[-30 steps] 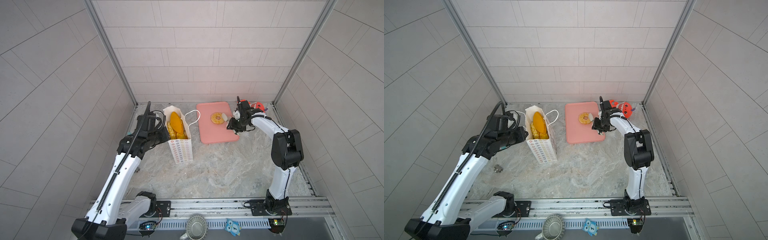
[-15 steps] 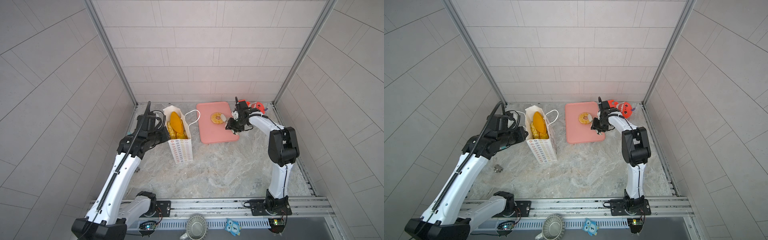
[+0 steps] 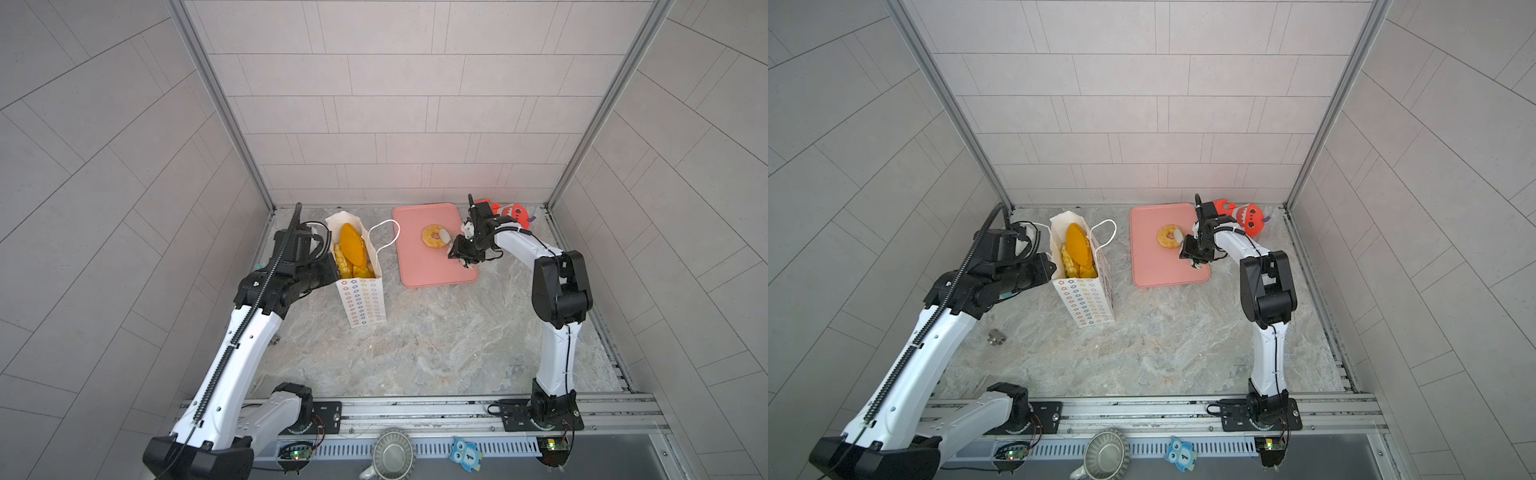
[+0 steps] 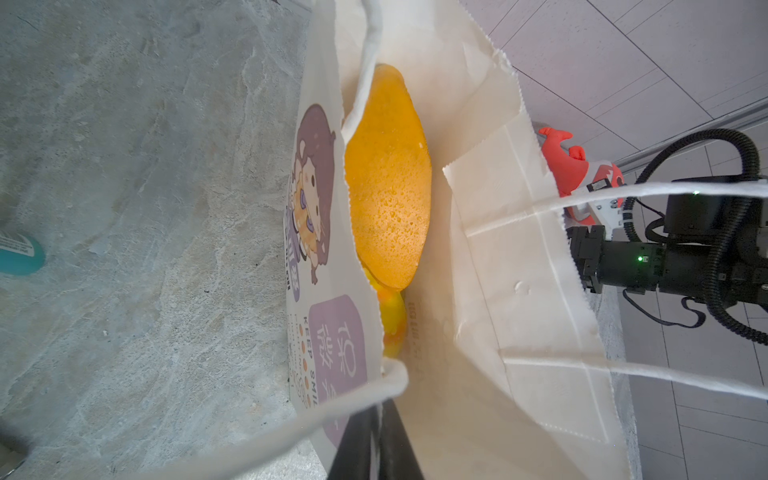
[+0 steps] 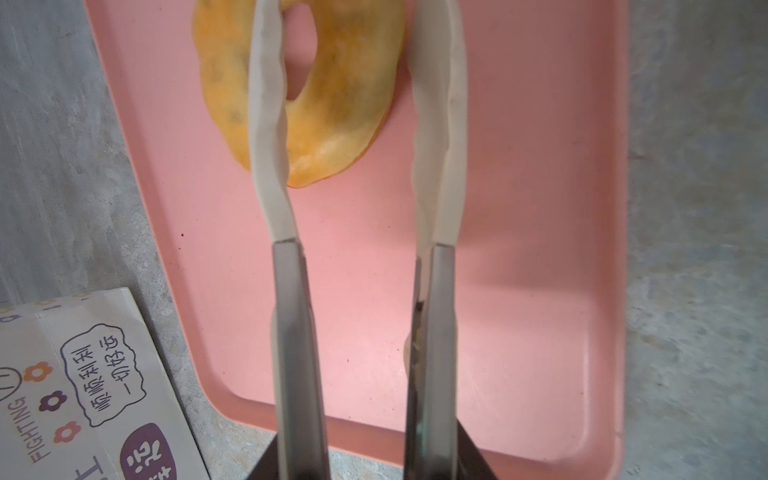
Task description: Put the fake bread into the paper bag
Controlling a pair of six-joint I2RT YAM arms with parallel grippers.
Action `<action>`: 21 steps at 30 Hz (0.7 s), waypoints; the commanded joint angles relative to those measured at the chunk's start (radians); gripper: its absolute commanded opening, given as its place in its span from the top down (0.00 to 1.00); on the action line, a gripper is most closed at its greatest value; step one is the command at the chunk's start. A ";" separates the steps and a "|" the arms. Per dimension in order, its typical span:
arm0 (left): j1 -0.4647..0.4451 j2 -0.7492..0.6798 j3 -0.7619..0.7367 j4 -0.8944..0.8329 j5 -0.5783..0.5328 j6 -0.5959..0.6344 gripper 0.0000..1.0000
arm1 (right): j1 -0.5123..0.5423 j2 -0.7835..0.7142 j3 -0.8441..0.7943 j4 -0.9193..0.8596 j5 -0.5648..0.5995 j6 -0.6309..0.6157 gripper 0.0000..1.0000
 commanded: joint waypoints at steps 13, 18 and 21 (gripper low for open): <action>-0.001 0.000 0.017 -0.014 -0.018 0.013 0.90 | 0.004 0.020 0.028 0.018 -0.012 0.021 0.64; -0.001 -0.004 0.016 -0.017 -0.016 0.013 0.90 | 0.005 0.001 0.023 0.018 -0.004 0.022 0.70; -0.001 -0.007 0.016 -0.018 -0.017 0.014 0.90 | 0.004 -0.013 0.020 0.018 0.001 0.025 0.73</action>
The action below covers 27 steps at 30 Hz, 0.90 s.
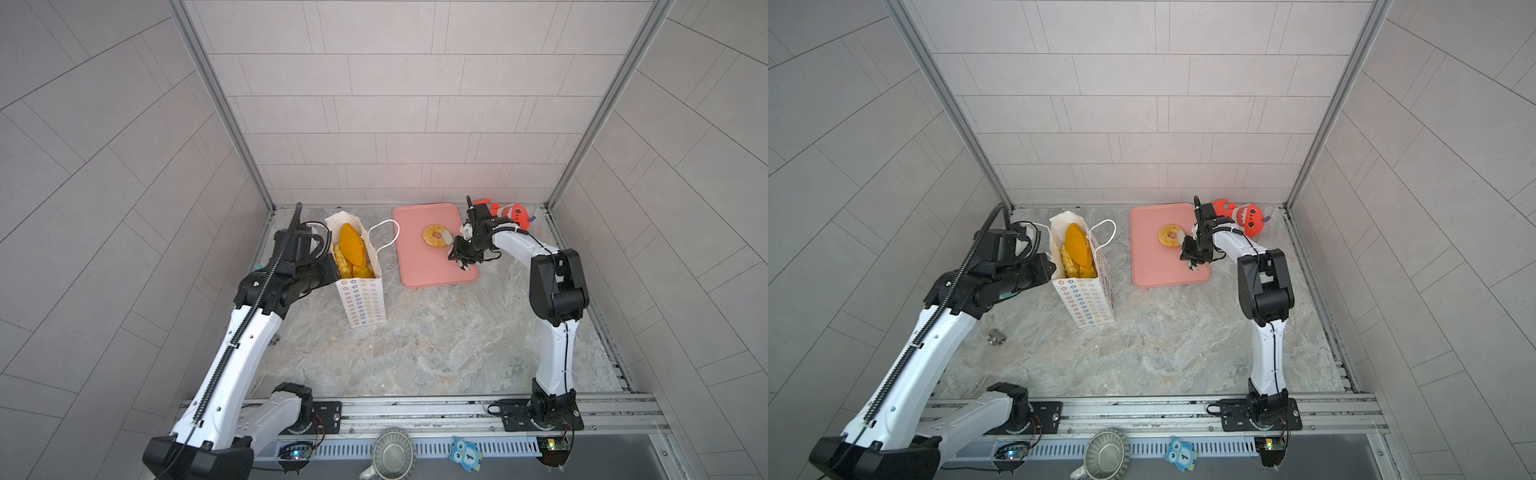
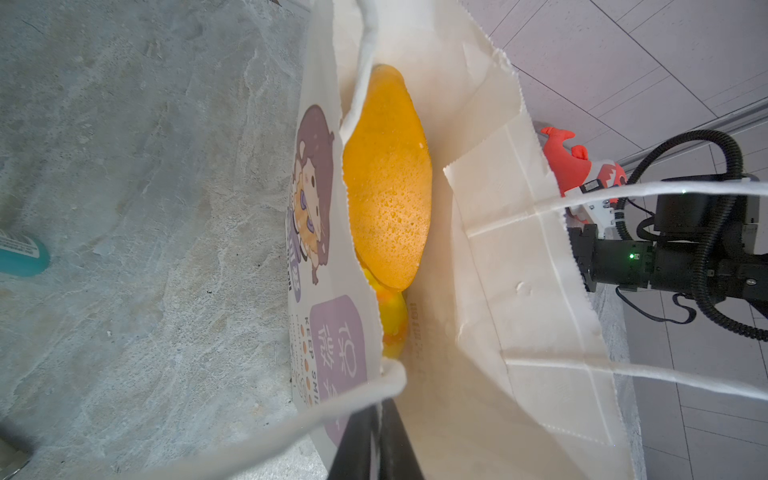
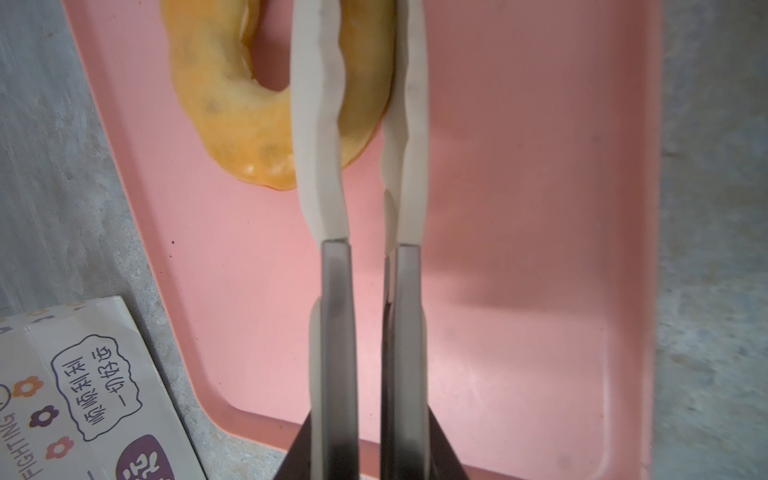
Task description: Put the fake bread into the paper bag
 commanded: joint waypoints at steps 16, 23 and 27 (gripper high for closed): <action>0.000 -0.011 0.017 -0.017 -0.011 0.007 0.90 | -0.001 -0.153 0.011 -0.011 0.027 0.015 0.77; -0.001 -0.011 0.017 -0.014 -0.008 0.006 0.90 | -0.001 -0.222 0.019 -0.033 0.041 0.012 0.77; -0.001 -0.012 0.019 -0.013 -0.007 0.006 0.90 | -0.002 -0.264 0.029 -0.047 0.051 0.008 0.77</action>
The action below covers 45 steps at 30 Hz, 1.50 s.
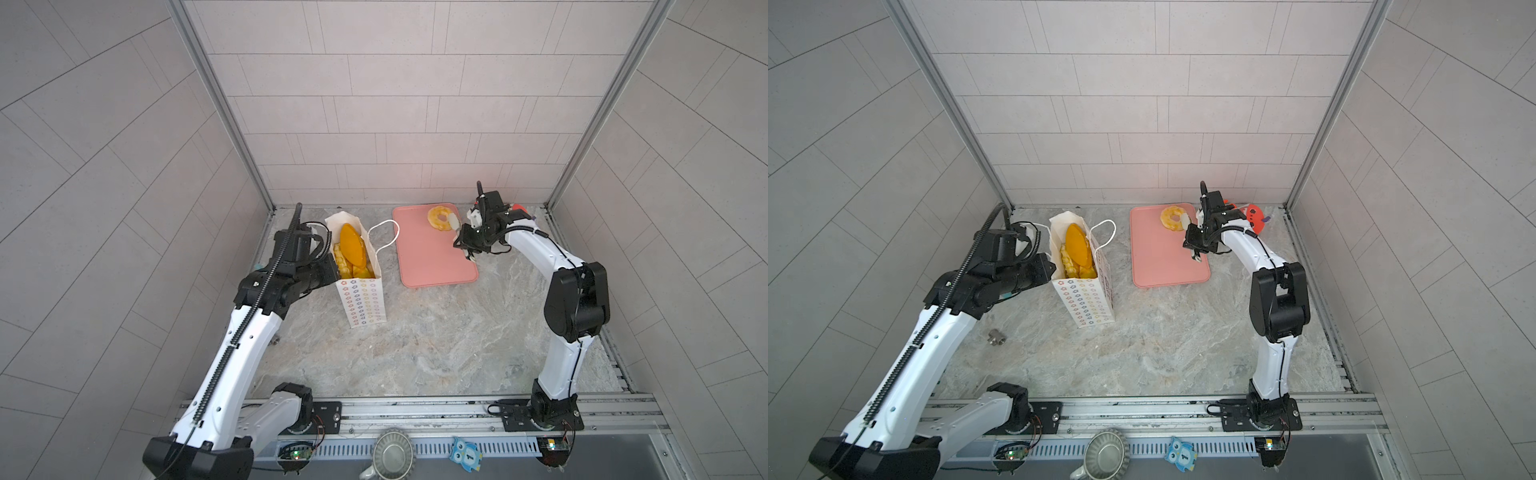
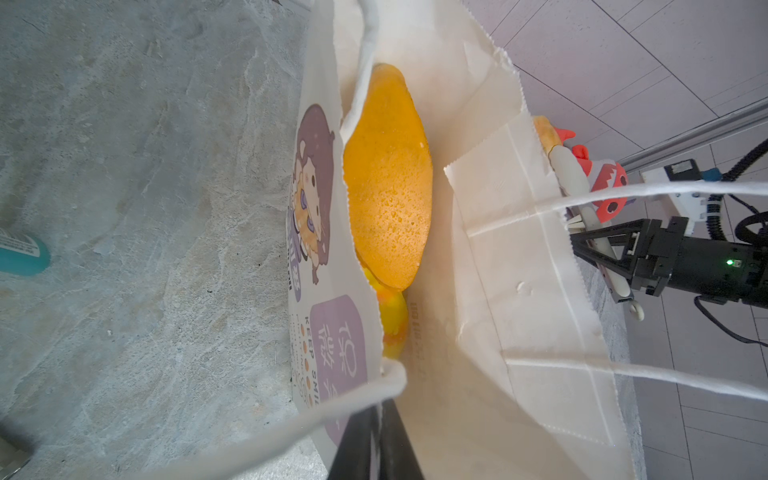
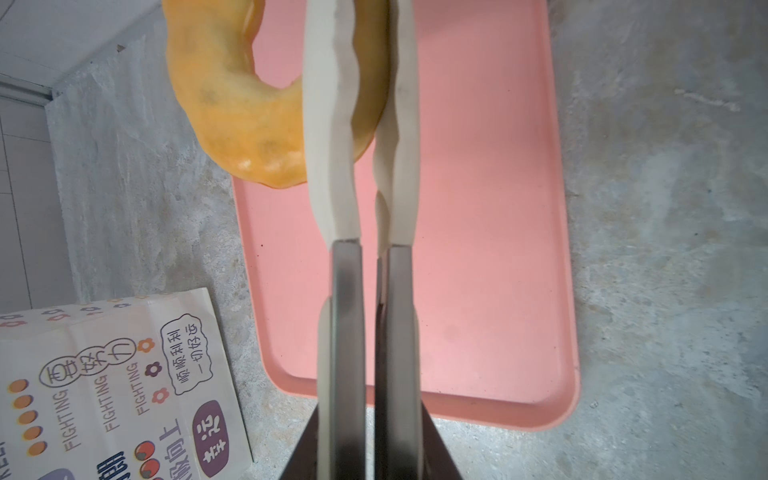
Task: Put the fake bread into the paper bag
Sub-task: 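Close the right gripper's tongs around the ring donut, then lift the ring donut off the pink tray with the right gripper's tongs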
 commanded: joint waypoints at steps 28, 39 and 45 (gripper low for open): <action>-0.001 -0.015 0.029 -0.010 -0.001 0.001 0.90 | 0.003 -0.404 -0.012 -0.003 0.097 -0.022 0.75; 0.000 -0.009 0.035 -0.009 0.001 0.001 0.90 | 0.018 -0.459 0.024 -0.056 0.107 -0.039 0.75; -0.001 -0.005 0.041 -0.009 0.002 0.001 0.90 | 0.058 -0.485 0.058 -0.086 0.141 -0.055 0.74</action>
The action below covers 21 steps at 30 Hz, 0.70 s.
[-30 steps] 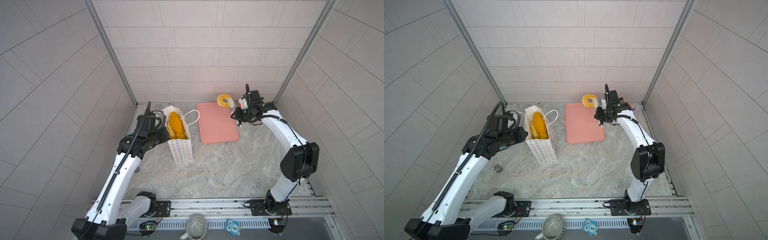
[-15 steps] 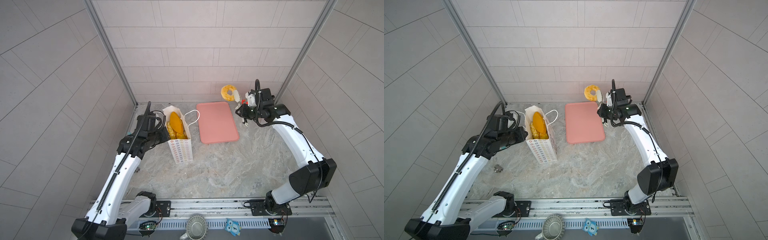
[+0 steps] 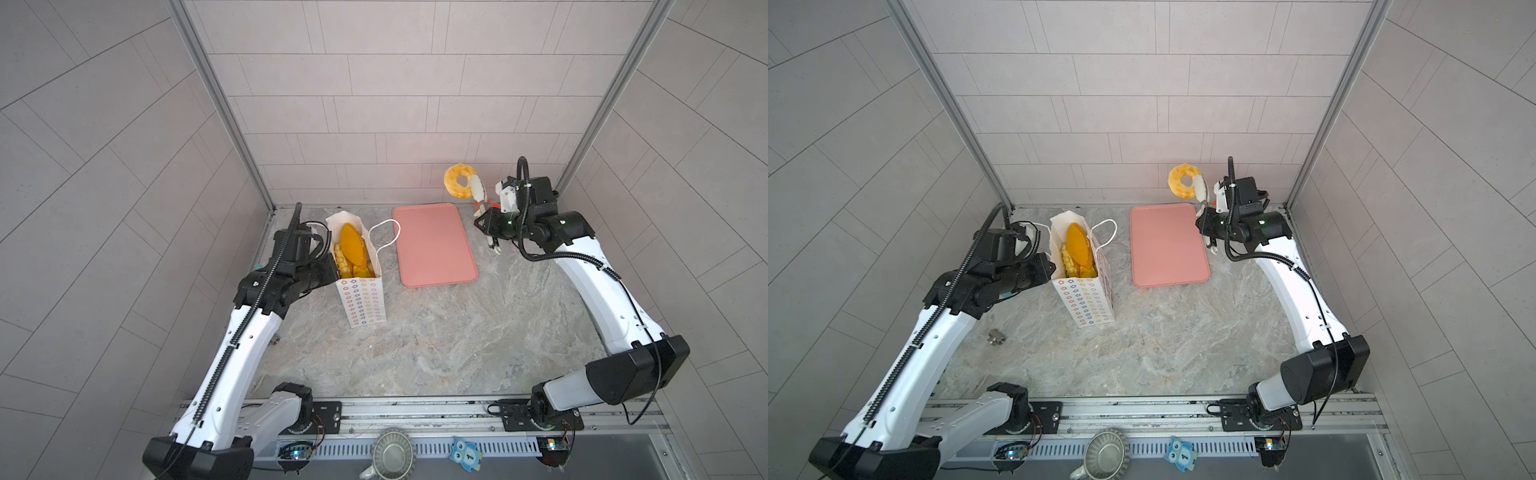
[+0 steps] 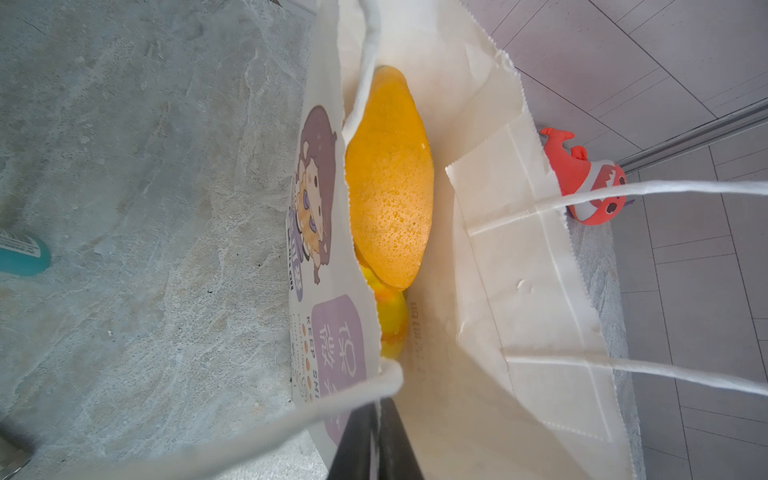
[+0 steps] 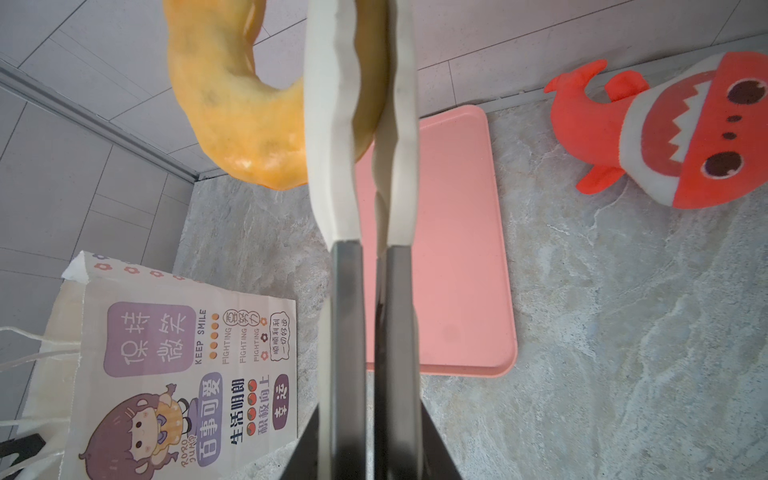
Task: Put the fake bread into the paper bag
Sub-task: 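Lift the ring donut off the pink tray with the right gripper's tongs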
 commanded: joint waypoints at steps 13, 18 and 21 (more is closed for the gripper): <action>-0.001 -0.004 0.044 -0.008 0.005 0.002 0.90 | 0.176 -0.060 0.181 -0.084 0.140 -0.068 0.73; -0.001 -0.009 0.042 -0.008 0.004 0.002 0.90 | 0.226 -0.053 0.221 -0.104 0.174 -0.081 0.73; -0.001 -0.009 0.041 -0.008 0.005 0.001 0.90 | 0.254 -0.049 0.243 -0.115 0.187 -0.091 0.73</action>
